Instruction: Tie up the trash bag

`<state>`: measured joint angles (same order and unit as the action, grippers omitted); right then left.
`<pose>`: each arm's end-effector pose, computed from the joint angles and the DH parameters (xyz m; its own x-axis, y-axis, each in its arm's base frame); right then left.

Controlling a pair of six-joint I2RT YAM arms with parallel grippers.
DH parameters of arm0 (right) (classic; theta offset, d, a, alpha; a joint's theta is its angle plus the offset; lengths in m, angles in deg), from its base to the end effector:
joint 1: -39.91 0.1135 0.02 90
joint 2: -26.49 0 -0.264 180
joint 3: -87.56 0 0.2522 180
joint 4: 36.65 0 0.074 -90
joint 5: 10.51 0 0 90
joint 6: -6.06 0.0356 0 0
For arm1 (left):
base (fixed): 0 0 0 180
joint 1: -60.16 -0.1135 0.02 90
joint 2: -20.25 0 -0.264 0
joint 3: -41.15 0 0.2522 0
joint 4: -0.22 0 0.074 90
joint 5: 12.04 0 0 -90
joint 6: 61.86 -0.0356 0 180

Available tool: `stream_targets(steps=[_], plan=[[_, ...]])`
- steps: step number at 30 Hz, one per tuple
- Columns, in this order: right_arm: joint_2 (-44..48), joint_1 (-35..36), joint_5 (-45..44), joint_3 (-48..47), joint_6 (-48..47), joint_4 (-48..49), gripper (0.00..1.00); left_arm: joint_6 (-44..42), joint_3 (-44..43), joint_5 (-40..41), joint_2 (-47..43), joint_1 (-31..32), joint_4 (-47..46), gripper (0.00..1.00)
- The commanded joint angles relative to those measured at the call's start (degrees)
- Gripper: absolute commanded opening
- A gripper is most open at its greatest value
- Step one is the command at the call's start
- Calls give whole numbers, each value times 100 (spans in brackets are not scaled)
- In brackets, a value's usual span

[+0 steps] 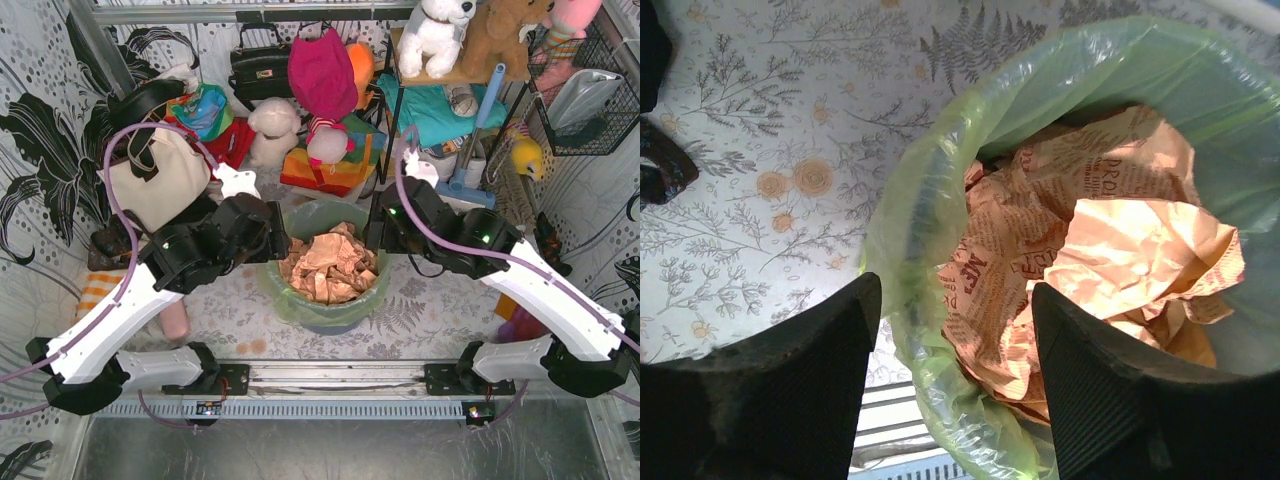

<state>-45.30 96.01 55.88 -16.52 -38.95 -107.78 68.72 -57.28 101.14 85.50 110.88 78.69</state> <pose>0.1422 0.1861 0.4321 -0.6621 0.1762 -0.7284 -0.1675 0.9126 0.3730 0.1347 -0.1426 0.4154 -0.6906 -0.1002 -0.7163 0.1146 0.9627 -0.2452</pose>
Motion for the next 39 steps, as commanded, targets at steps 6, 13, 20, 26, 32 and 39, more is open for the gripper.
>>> stream_targets(steps=[6, 13, 20, 26, 32, 39], plan=[[324, -602, -160, -404, -397, -38, 61, 244, -2, 500, -436, -221, -250, 72], [562, -1661, 617, 95, -872, 108, 61, 433, 805, 156, -953, -1002, -77, 73], [789, -2185, 973, 745, -1019, 293, 61, 996, 2408, -246, -1882, -1319, -289, 73], [1141, -2528, 1222, 1611, -987, 664, 60, 1529, 4163, -1097, -2652, -1345, -1402, 73], [1310, -2678, 1344, 1897, -1008, 685, 60, 1907, 5392, -1640, -2945, -1363, -2484, 73], [1404, -2685, 1369, 1966, -1012, 613, 60, 2104, 6054, -1875, -2869, -1397, -3188, 77]])
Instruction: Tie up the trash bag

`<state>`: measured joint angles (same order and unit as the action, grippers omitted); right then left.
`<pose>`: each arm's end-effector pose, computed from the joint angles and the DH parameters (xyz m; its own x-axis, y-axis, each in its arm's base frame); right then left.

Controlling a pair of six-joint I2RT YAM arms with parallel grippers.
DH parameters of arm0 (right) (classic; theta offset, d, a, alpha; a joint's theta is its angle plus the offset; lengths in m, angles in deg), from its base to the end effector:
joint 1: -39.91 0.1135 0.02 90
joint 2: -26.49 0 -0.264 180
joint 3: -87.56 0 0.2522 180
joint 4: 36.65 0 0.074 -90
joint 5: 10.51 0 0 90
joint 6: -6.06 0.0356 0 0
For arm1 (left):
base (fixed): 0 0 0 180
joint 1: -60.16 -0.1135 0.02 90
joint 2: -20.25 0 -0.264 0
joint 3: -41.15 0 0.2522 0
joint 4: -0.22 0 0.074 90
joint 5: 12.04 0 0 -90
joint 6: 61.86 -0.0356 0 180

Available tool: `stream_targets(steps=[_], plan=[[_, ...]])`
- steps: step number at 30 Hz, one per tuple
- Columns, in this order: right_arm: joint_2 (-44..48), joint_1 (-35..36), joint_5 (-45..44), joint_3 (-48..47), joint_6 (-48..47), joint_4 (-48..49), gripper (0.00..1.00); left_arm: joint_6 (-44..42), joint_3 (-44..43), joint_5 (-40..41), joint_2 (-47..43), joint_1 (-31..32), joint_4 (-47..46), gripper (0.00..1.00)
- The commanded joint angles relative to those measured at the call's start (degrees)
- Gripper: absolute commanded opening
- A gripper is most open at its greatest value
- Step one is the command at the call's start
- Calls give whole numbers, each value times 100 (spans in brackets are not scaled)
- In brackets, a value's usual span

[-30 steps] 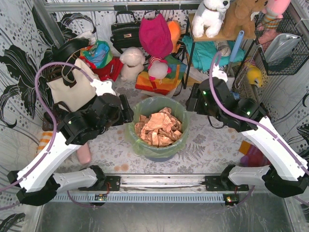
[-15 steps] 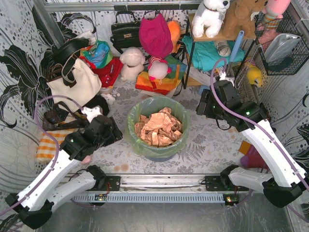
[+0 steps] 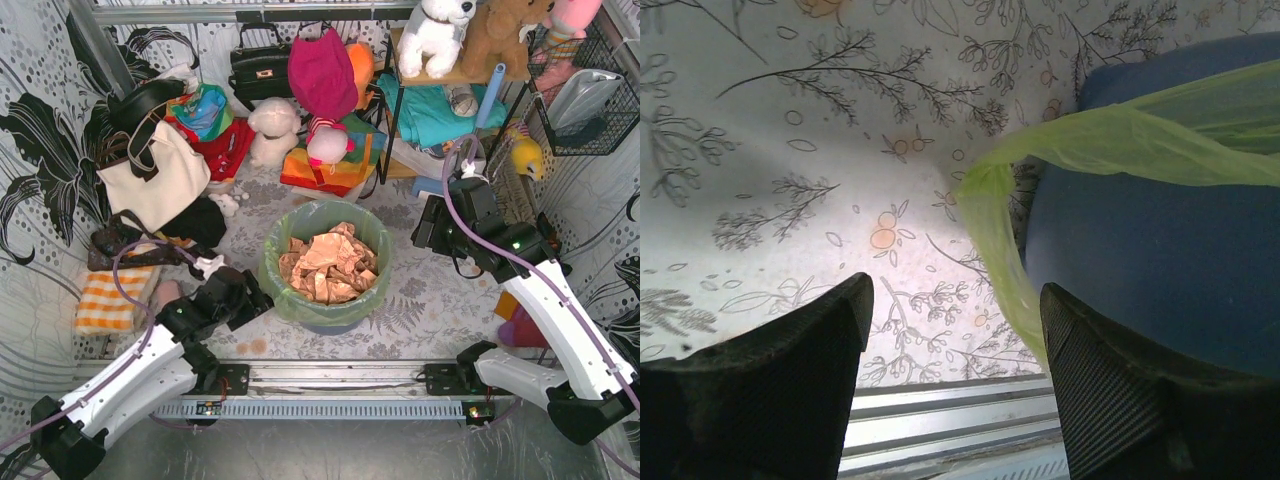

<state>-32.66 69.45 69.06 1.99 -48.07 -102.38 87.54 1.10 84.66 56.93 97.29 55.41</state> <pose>0.1727 0.0904 0.3833 -0.6593 0.2887 -0.6942 0.0288 0.9323 0.3604 0.1043 -0.0737 0.2001 -0.7855 -0.4775 -0.3936 -0.2635 0.8336 -0.4854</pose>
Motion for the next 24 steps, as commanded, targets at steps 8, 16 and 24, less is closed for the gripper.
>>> stream_targets(steps=[8, 16, 24], plan=[[168, -30, 55, 133, -99, 21, 60, 566, 1105, -660, 159, -169, -2077, 78], [174, -28, 0, 156, -112, -43, 60, 623, 1517, -997, 445, -246, -2804, 75], [199, -31, -39, 227, -106, -32, 60, 492, 1614, -1022, 474, -401, -2709, 52]])
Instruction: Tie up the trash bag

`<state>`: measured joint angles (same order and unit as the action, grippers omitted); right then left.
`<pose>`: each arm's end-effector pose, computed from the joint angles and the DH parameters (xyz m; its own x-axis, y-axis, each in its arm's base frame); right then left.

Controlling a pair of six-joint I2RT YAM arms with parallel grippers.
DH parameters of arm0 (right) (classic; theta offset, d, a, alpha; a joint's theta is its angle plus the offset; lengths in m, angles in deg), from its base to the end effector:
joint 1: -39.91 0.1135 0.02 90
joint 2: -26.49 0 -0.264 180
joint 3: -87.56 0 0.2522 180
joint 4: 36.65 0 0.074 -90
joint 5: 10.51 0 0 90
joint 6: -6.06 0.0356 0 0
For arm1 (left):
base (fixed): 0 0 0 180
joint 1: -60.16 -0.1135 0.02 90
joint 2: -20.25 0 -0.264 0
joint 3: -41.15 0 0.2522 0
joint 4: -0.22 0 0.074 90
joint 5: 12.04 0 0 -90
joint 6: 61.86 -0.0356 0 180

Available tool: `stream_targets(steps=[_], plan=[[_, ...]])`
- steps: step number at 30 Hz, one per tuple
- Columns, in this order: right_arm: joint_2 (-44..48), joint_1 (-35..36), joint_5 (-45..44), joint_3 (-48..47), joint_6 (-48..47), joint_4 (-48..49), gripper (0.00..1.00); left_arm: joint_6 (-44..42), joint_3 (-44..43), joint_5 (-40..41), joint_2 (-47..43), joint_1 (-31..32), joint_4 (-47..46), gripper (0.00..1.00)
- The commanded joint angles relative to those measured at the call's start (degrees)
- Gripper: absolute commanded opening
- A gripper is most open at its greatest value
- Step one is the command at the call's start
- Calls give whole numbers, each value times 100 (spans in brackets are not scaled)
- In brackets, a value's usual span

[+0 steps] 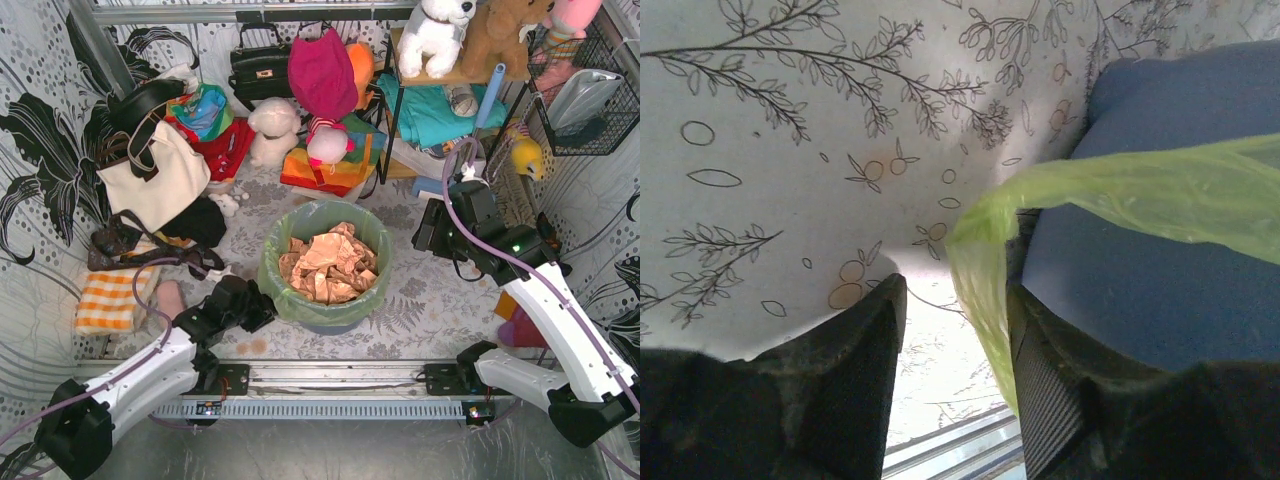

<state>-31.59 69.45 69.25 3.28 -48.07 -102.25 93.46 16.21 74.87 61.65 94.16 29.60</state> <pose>0.1693 0.0886 0.3797 -0.6618 0.2878 -0.6923 0.0273 0.9320 0.3613 0.1151 -0.0800 0.1380 -0.7840 -0.5656 -0.2558 -0.2943 0.7014 -0.6492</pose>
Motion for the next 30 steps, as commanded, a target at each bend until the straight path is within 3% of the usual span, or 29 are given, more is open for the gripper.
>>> stream_targets(steps=[1, 5, 20, 30], plan=[[94, -31, -69, 100, -111, -42, 60, -113, 107, -35, -1, -99, -109, 49], [121, -34, -87, 122, -106, -36, 60, -129, 122, -17, -52, -134, -28, 40], [166, -32, -69, 346, -95, 89, 60, -248, 283, 19, 33, -266, -54, 26], [218, -91, -33, 729, -7, 217, 58, -494, -150, 71, 7, -306, 271, 12]])
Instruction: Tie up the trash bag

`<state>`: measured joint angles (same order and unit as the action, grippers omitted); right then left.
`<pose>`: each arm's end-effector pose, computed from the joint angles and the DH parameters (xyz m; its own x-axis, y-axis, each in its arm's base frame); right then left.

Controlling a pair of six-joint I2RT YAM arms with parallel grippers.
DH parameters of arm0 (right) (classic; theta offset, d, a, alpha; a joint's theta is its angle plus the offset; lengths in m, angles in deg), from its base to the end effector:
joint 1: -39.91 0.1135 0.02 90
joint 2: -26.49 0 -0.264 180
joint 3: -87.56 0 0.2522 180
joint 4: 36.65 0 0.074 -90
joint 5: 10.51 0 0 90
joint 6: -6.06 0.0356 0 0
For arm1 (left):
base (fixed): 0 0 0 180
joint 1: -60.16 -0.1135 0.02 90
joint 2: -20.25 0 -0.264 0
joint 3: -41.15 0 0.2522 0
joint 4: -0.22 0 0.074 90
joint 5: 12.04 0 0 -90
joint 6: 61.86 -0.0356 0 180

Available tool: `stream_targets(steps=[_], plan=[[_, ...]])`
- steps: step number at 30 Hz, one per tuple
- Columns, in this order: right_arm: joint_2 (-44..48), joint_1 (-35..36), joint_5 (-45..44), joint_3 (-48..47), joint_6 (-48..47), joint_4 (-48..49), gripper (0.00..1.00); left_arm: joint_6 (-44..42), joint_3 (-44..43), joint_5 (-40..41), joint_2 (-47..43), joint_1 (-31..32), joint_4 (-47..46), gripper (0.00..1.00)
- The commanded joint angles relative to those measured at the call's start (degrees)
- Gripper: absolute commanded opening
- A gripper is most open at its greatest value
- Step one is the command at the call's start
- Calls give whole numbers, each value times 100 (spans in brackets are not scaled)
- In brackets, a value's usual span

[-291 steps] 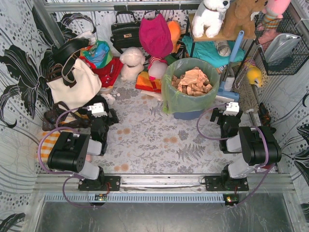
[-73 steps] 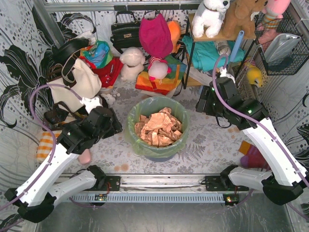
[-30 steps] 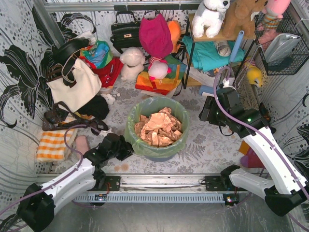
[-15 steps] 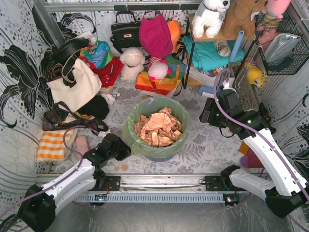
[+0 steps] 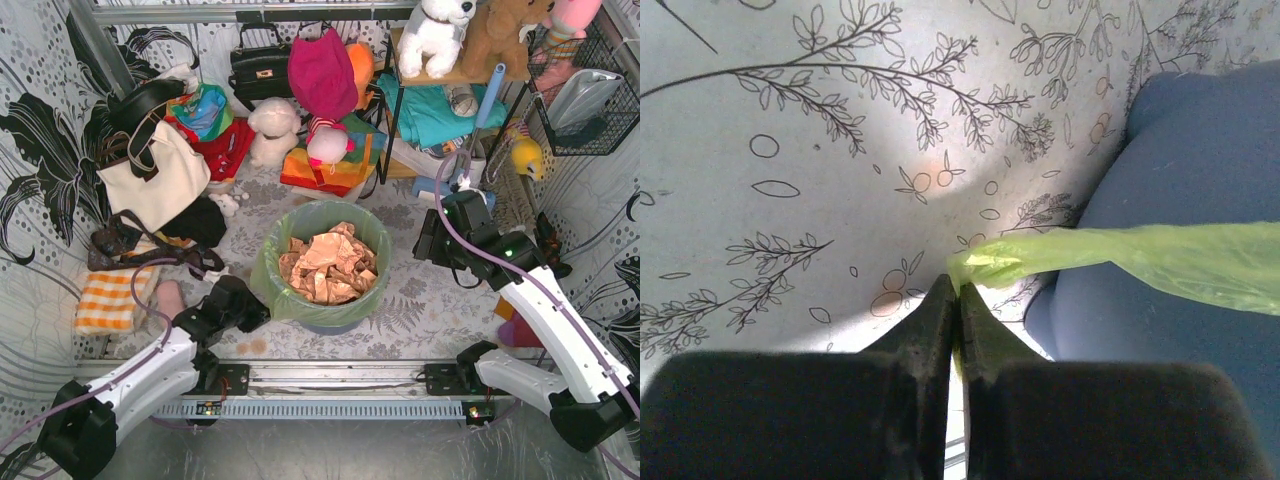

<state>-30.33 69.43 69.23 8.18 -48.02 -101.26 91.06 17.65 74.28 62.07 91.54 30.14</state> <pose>0.1679 0.0878 0.3582 -0.6889 0.2733 -0.6713 0.0425 0.9398 0.3390 0.1146 -0.0726 0.1286 -0.7851 -0.5619 -0.2606 -0.3138 0.7236 -0.6148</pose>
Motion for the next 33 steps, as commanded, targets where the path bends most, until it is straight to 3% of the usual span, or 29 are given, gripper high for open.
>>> stream_targets(steps=[1, 8, 20, 26, 33], plan=[[104, -144, 48, 332, -15, 154, 58, -297, -347, 151, -57, -44, 266, 11], [299, -856, 1070, 1294, -43, 971, 55, -516, -789, 279, -185, -53, 771, 0], [139, -1053, 3265, 3325, 891, 3862, 53, -866, -1065, -28, 78, -53, 796, 0], [-390, -1025, 3853, 3870, 1321, 5127, 47, -892, -1137, -96, 123, -48, 829, 0], [-812, -796, 4024, 4132, 1479, 5766, 43, -938, -1215, -124, 255, -48, 889, 0]])
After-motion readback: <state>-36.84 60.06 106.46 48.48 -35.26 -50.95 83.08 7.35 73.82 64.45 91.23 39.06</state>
